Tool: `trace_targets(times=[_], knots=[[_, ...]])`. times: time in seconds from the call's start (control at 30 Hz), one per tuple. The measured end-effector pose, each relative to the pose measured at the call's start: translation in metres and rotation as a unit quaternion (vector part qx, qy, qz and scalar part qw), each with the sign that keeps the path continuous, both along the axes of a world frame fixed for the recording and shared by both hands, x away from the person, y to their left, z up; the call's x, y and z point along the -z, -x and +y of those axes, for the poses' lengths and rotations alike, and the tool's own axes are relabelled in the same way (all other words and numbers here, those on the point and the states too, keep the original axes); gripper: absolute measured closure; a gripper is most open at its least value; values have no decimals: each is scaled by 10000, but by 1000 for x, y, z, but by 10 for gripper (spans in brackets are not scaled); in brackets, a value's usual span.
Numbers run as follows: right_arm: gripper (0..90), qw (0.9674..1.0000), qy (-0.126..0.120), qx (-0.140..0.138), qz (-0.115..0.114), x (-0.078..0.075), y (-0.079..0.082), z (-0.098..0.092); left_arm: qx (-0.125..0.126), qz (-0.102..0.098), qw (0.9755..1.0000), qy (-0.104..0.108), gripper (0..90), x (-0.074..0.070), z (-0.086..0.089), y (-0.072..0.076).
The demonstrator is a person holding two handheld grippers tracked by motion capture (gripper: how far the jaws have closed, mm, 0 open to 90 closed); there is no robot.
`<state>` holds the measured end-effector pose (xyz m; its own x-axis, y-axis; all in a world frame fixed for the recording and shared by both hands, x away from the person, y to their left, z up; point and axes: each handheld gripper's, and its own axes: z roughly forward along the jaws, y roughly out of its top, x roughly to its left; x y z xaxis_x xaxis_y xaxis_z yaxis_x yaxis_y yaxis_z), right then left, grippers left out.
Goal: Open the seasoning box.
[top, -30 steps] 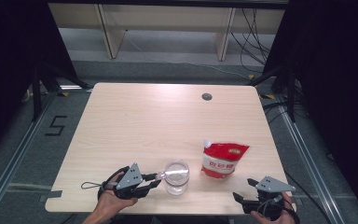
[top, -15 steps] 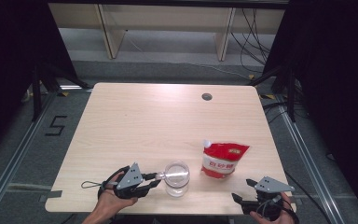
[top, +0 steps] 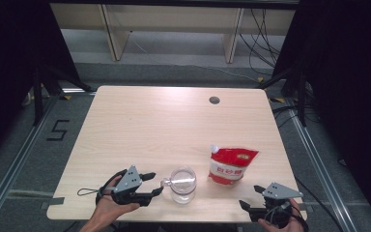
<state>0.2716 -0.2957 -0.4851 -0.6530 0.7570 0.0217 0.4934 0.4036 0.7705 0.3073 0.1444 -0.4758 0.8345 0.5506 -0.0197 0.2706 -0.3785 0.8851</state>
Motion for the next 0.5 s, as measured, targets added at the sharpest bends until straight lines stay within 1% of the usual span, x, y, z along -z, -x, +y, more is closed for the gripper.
trace_targets(times=[0.03, 0.07, 0.13, 0.17, 0.2, 0.23, 0.27, 0.3, 0.33, 0.4, 0.43, 0.47, 0.5], knots=[[242, 10000, -1, -8, 2, 0, 0, 0, 3, 51, 10000, 21, 365, -4, 1, 1], [241, 10000, -1, 3, 7, 0, 0, 0, 3, 51, 10000, 21, 350, -4, 1, 1], [241, 9999, -8, 109, 100, -1, 2, 0, 21, 148, 9999, 61, 326, -9, 2, 2], [241, 10000, 19, 82, 10, -1, 1, -1, 31, 165, 9998, 75, 314, -10, 1, 3], [243, 10000, 20, 72, 7, -1, 1, -1, 31, 165, 9998, 75, 305, -10, 1, 3], [256, 10000, -3, 3, 12, 0, 0, -1, 57, 213, 9997, 103, 305, -12, 1, 4], [265, 10000, 23, 2, 5, 0, 1, 0, 9, 260, 9996, 107, 307, -14, 0, 5], [269, 10000, 28, 7, 11, -1, 1, 0, 124, 164, 9998, 70, 315, -16, 0, 4], [269, 10000, 22, 22, 82, -1, 2, 1, 75, 259, 9995, 145, 328, -18, 0, 7], [269, 10000, 28, -16, 77, -1, 2, 1, 98, 220, 9996, 163, 354, -19, 0, 7], [269, 9999, -34, -80, 90, 0, 2, 2, 137, 178, 9995, 227, 371, -23, 2, 7], [269, 9999, -20, -64, 85, -1, 2, 2, 88, 191, 9992, 335, 387, -24, 1, 9], [270, 10000, 26, -55, 20, 0, 2, 2, 110, 122, 9992, 369, 418, -25, 1, 10]])
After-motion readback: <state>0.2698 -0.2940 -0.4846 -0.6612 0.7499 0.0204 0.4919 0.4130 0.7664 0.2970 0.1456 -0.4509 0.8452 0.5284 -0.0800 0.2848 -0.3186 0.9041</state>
